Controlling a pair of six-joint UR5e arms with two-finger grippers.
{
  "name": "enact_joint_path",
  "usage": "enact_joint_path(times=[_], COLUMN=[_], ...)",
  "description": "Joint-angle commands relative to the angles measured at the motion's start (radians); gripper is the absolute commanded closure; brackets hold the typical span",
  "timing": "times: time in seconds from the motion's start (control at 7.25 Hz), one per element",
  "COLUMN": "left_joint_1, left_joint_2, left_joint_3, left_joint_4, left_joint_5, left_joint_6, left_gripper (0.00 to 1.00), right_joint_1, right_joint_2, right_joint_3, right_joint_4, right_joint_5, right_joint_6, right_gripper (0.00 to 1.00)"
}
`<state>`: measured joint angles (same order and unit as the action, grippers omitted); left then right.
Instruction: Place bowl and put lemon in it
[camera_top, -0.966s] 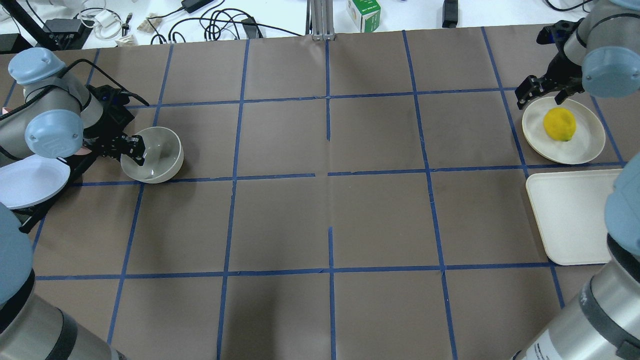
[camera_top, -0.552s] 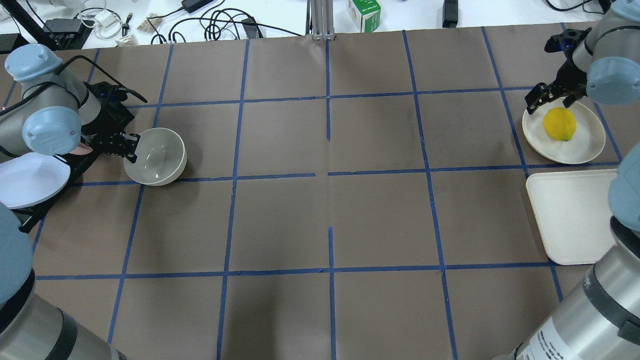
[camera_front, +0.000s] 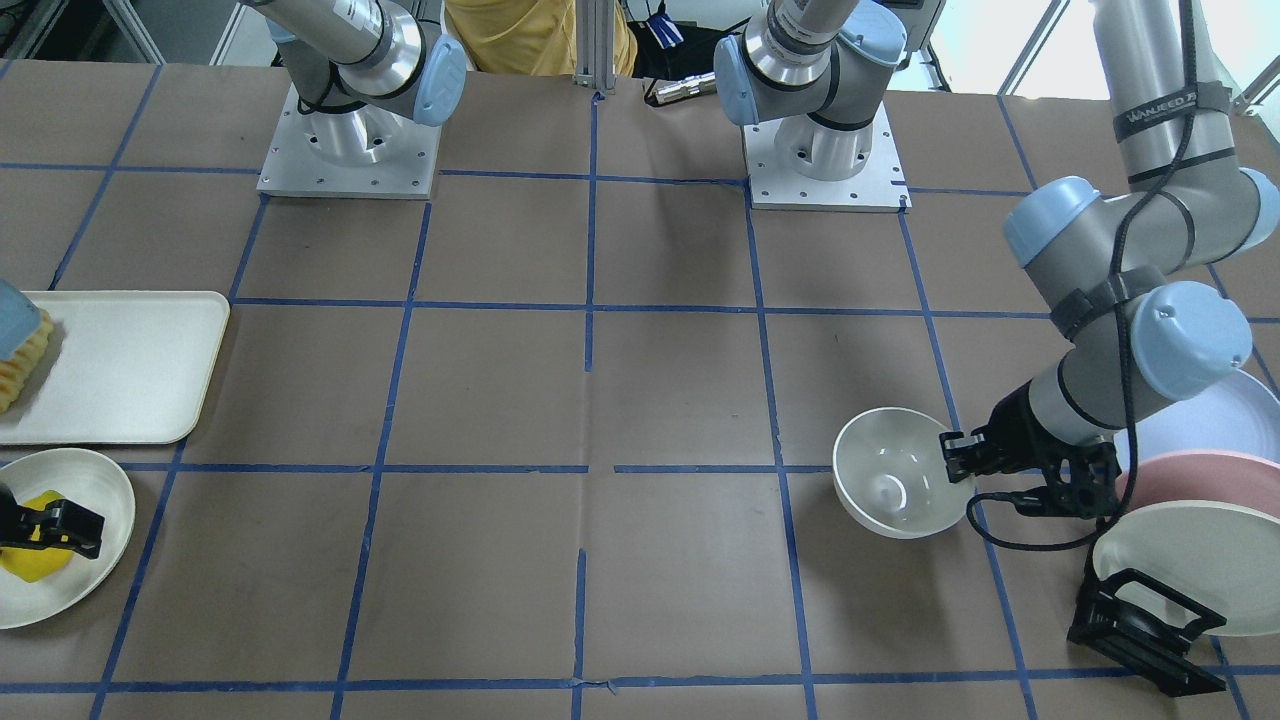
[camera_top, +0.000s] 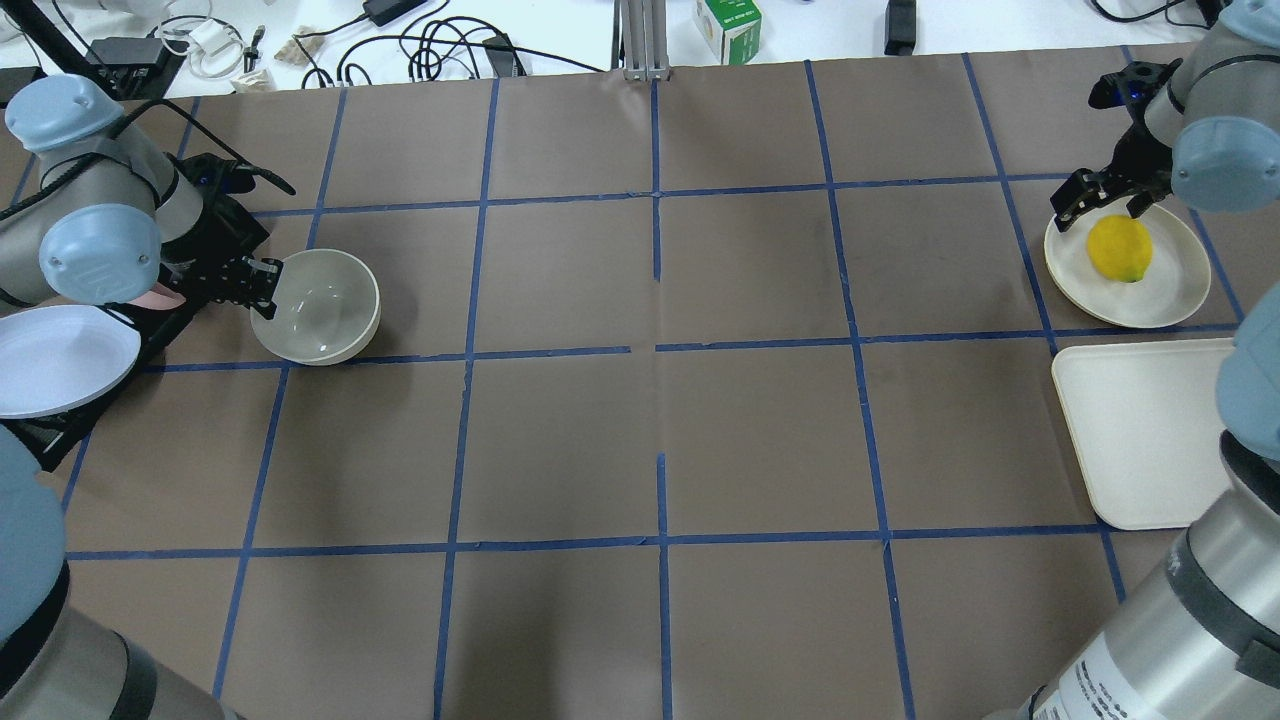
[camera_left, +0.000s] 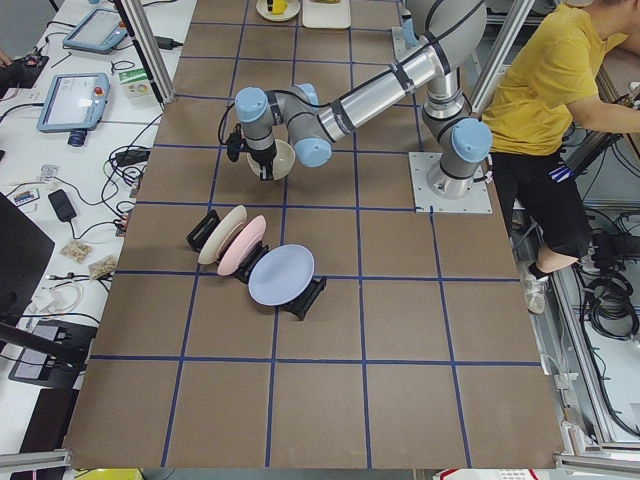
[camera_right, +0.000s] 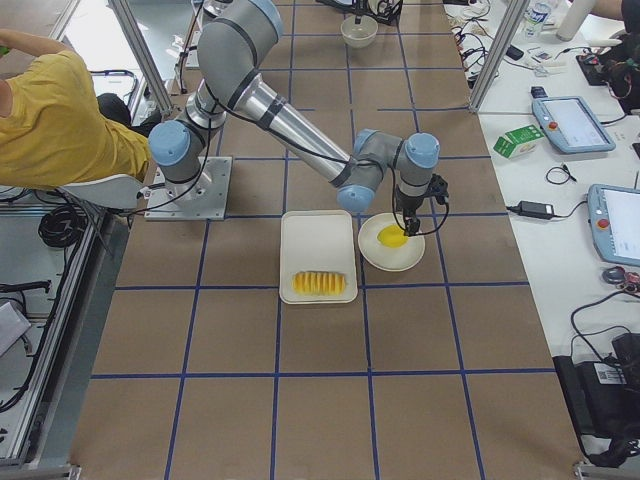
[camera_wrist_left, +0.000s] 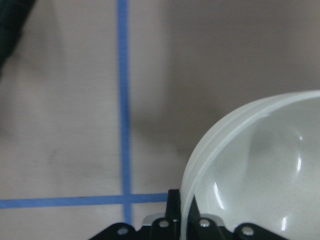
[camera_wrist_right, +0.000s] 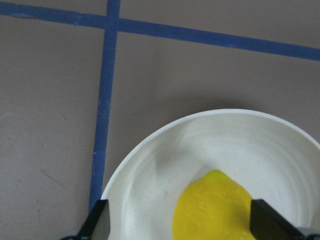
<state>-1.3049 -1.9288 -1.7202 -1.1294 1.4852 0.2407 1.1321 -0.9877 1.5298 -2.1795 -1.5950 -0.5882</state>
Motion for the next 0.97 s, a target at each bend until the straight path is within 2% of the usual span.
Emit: enact_joint_path(times=[0.0, 0.28, 0.41, 0.83], left_joint_1=[-0.204, -0.386, -0.431, -0.475], left_joint_2=[0.017, -0.025, -0.053, -0.11], left_joint_3=[-0.001, -0.008, -0.01, 0.002], left_joint_4=[-0.018, 0.081, 0.109, 0.151], left_joint_5=[-0.119, -0.117, -0.118, -0.114], left_joint_6=[-0.29, -0.527, -0.631, -0.661], left_gripper=[1.0, 1.0, 1.0, 1.0], right_joint_1=[0.0, 0.0, 0.0, 0.0], right_joint_2=[0.0, -0.002, 0.0, 0.001], right_joint_3=[-0.005, -0.005, -0.007, 0.007], right_joint_4=[0.001, 0.003, 0.001, 0.001], right_joint_5=[-0.022, -0.057, -0.092, -0.08], right_joint_6=[-0.051, -0.056, -0.058, -0.065], right_gripper=[0.0, 0.0, 0.0, 0.0])
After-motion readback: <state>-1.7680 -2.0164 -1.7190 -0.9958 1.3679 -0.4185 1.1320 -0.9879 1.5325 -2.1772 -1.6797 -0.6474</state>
